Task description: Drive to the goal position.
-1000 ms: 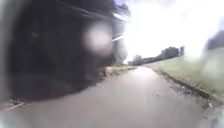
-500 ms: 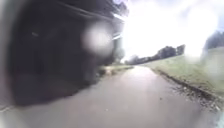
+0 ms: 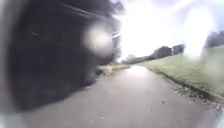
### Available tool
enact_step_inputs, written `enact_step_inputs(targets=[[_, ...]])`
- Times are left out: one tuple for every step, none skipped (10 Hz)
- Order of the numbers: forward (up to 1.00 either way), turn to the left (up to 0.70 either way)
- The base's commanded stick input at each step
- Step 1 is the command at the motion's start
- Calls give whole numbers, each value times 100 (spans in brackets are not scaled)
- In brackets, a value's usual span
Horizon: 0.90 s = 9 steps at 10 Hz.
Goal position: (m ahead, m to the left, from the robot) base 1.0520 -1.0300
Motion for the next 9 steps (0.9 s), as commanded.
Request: enact_step_inputs(targets=[[45, -27], [45, -27], [45, -27], [45, -27], [45, -27], [45, -27], [45, -27], [45, -27], [45, -27]])
